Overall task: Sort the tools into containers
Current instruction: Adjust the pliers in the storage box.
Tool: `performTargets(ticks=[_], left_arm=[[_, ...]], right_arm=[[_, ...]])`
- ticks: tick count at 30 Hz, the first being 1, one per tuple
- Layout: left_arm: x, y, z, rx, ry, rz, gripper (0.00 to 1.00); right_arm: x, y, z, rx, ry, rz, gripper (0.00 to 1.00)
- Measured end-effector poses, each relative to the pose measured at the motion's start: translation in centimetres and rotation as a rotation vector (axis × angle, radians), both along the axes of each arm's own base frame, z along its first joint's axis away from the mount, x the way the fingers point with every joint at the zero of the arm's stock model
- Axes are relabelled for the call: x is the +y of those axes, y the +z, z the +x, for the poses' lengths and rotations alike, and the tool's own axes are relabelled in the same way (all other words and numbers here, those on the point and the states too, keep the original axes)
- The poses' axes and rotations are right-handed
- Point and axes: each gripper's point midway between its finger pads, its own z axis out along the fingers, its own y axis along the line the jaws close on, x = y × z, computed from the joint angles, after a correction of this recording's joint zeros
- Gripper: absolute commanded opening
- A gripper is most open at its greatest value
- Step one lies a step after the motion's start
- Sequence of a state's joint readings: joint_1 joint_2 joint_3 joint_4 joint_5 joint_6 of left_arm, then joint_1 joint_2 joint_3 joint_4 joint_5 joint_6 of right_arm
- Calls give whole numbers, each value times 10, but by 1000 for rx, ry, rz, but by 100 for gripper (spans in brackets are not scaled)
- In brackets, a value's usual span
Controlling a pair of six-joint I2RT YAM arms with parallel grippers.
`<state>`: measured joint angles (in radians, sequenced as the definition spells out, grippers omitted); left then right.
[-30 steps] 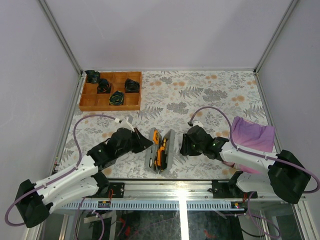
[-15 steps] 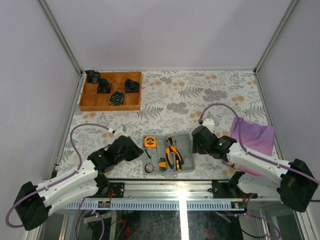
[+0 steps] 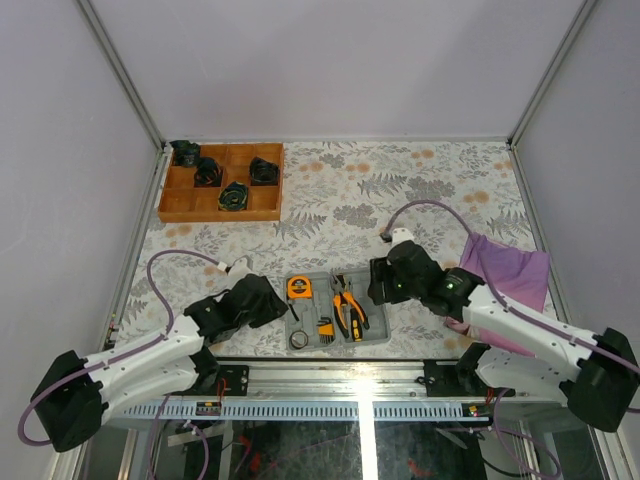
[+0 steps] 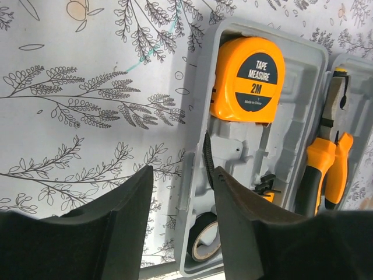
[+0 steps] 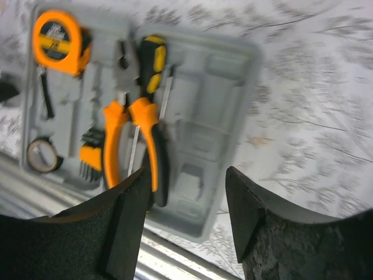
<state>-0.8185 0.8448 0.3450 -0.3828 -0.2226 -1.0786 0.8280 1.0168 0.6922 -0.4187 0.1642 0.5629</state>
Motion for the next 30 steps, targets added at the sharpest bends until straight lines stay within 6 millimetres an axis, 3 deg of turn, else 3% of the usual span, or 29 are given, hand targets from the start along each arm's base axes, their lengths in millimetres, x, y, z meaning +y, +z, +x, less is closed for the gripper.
performTargets(ticks=[4, 11, 20, 23, 30], left_arm=[[1, -6, -1, 9, -1, 7, 47], [-6, -16, -4, 20, -24, -21, 47], [-14, -16, -2, 21, -39, -42, 44], [-16, -17, -1, 20, -43, -50, 41], [-17, -19, -1, 19, -46, -57, 33]], right_arm=[[31, -20, -12, 103, 150, 42, 63], [61, -50, -19, 199, 289, 73, 56], [64, -77, -18, 256, 297, 32, 36], [64, -77, -17, 251, 298, 31, 23], [63, -64, -14, 204, 288, 47, 6]])
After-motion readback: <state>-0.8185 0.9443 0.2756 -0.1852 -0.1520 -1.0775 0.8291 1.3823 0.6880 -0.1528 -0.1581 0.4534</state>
